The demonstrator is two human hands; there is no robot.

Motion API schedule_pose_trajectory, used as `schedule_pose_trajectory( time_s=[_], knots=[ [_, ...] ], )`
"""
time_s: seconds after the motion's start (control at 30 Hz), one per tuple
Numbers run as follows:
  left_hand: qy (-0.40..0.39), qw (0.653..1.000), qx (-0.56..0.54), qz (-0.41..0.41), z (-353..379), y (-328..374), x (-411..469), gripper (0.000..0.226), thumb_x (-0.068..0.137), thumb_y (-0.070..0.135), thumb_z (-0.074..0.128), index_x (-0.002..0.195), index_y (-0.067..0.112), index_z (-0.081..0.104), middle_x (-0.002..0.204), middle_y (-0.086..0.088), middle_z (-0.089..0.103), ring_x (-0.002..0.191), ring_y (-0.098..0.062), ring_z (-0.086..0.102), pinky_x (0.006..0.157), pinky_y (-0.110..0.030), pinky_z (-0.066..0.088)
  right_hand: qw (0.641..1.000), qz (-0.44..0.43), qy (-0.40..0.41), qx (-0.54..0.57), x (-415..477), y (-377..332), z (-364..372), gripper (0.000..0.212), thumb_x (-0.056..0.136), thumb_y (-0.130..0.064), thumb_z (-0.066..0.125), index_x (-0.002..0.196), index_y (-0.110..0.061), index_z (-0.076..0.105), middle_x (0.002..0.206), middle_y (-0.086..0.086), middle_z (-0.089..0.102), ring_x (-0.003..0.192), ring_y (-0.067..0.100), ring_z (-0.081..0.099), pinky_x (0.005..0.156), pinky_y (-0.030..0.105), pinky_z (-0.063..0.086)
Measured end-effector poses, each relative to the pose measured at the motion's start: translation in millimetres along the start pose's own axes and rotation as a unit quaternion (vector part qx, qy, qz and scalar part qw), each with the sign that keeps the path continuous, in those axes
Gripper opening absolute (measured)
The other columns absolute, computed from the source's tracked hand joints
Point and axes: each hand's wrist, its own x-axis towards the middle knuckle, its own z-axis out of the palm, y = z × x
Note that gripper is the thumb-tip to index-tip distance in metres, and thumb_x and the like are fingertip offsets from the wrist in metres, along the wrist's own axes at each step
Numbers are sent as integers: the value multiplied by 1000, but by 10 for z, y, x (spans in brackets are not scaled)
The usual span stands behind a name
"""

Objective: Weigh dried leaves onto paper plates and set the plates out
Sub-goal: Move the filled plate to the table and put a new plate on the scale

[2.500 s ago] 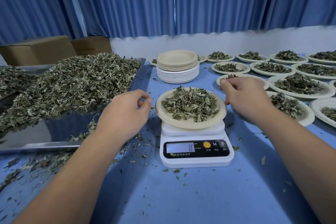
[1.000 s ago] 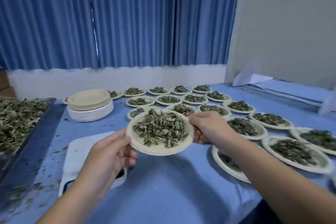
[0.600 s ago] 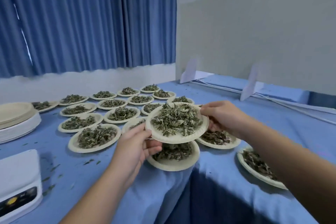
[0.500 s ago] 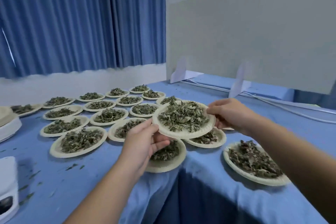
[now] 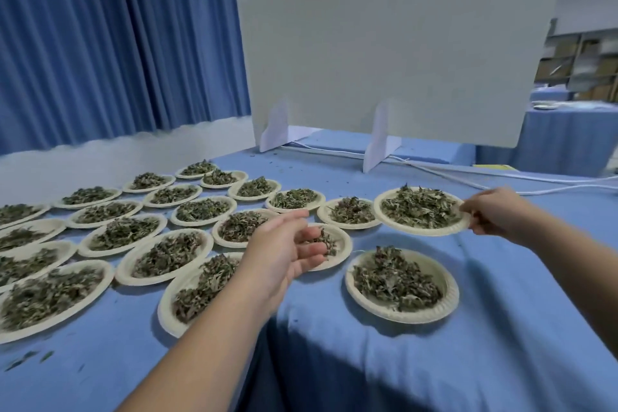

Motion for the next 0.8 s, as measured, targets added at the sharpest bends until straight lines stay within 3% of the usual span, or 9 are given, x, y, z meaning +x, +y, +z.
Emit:
schedule_pose_trajectory(
  time_s=[0.13, 0.33, 0.43, 0.5, 0.6, 0.7, 0.8],
  knots=[
    [2, 1000, 5, 1, 31, -5, 5, 18, 97, 5, 47, 106, 9, 63, 71, -7, 63, 50, -16, 60, 45, -24, 51, 997, 64, 32, -8, 79, 284, -78, 16, 85, 7, 54, 71, 2, 52, 55, 12, 49, 30, 17, 47, 35, 21, 46],
    [4, 1000, 8, 6, 30, -50, -19, 18, 97, 5, 48, 105, 10, 64, 75, -8, 62, 52, -17, 60, 46, -26, 50, 992, 114, 53, 0, 125, 409, 40, 28, 85, 10, 50, 62, -5, 42, 53, 7, 43, 41, 24, 51, 38, 27, 49],
    [6, 1000, 7, 8, 21, -65, -29, 20, 97, 4, 47, 107, 9, 63, 76, -8, 62, 53, -17, 60, 47, -27, 50, 990, 125, 61, -24, 125, 414, 109, 30, 86, 7, 50, 62, -8, 41, 50, 7, 44, 36, 23, 52, 38, 26, 47],
    [8, 1000, 5, 9, 19, -69, -37, 19, 97, 4, 48, 107, 9, 64, 75, -8, 62, 52, -17, 60, 47, -27, 50, 989, 123, 53, -62, 94, 395, 158, 28, 88, 3, 48, 63, -8, 43, 46, 10, 51, 34, 23, 55, 42, 26, 48],
    [5, 1000, -1, 10, 11, -60, -54, 18, 97, 5, 49, 107, 9, 63, 74, -7, 62, 53, -18, 60, 47, -27, 51, 981, 97, 28, -167, 71, 375, 220, 31, 97, -14, 44, 67, -5, 49, 55, 18, 66, 43, 25, 58, 62, 33, 55],
    [-4, 1000, -1, 10, -8, -54, -79, 18, 97, 6, 49, 109, 10, 62, 77, -8, 62, 54, -18, 60, 48, -27, 51, 961, 89, 7, -263, 11, 308, 245, 47, 100, -34, 44, 72, 1, 58, 54, 16, 66, 36, 26, 58, 43, 28, 51],
    [-13, 1000, 4, 14, -41, -48, -98, 19, 98, 7, 49, 111, 10, 62, 79, -8, 62, 56, -19, 60, 50, -28, 51, 931, 39, 29, -363, -57, 157, 277, 50, 100, -38, 43, 69, -2, 57, 57, 13, 62, 43, 25, 58, 49, 26, 49]
  ],
)
